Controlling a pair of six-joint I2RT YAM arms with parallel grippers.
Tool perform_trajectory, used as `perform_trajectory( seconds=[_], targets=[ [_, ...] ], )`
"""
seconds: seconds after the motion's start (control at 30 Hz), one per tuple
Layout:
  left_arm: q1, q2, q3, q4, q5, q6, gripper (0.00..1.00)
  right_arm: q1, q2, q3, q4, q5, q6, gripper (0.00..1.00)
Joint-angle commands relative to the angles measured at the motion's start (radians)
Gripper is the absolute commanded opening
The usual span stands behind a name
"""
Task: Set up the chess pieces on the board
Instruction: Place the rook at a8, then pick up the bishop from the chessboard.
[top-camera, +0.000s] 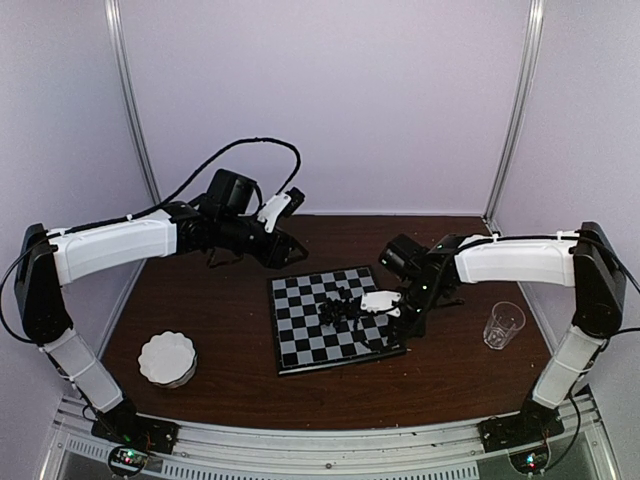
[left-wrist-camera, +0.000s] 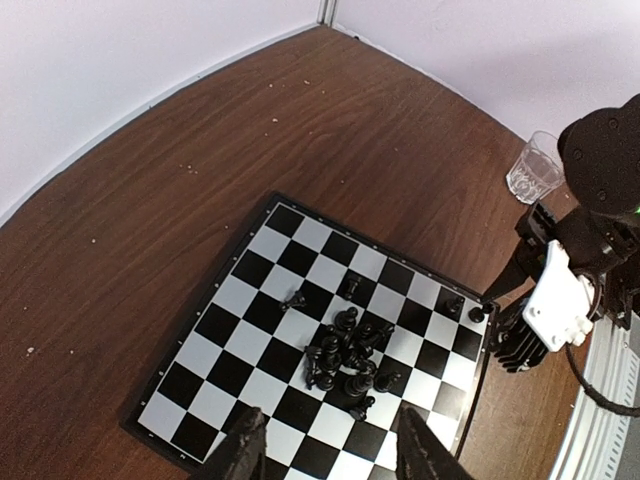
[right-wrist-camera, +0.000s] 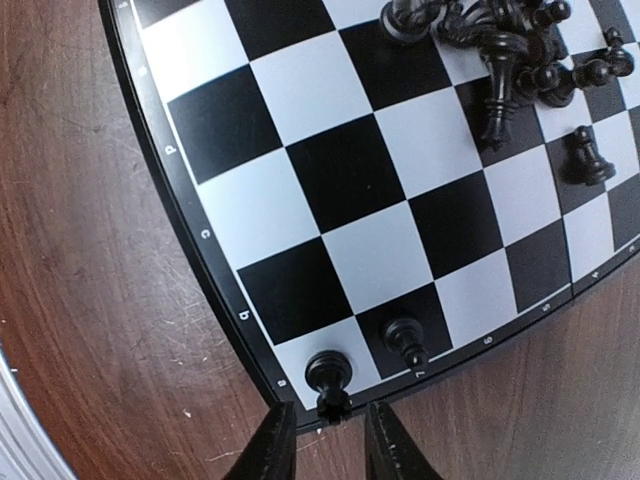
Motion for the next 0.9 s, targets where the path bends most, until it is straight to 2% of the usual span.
perform_trajectory(
  seconds=[0.0,0.13,0.27,0.4,0.7,0.87],
  targets=[
    [0.006,0.011,0.026,0.014,0.016,-0.006,0.45,0.006,-0.101,0.075,-0.071,-0.025,0.035,0.28],
    [-0.002,0.037,0.042,-0.01,0.017,-0.008,0.45,-0.002,-0.145,0.12,-0.085,-0.043,0.056,0.3],
    [-0.017,0.065,0.056,-0.026,0.023,-0.02,0.45,-0.013,-0.113,0.173,-0.063,-0.056,0.047,0.3],
    [-0.017,0.08,0.063,-0.027,0.022,-0.047,0.45,-0.013,-0.016,0.248,-0.024,-0.052,0.049,0.28],
    [-0.005,0.079,0.079,-0.079,-0.159,-0.114,0.45,-0.017,0.223,0.43,0.013,-0.056,0.117,0.28],
    [0.012,0.064,0.06,-0.055,-0.158,-0.161,0.45,-0.034,0.319,0.518,-0.011,-0.066,0.17,0.27]
  ],
)
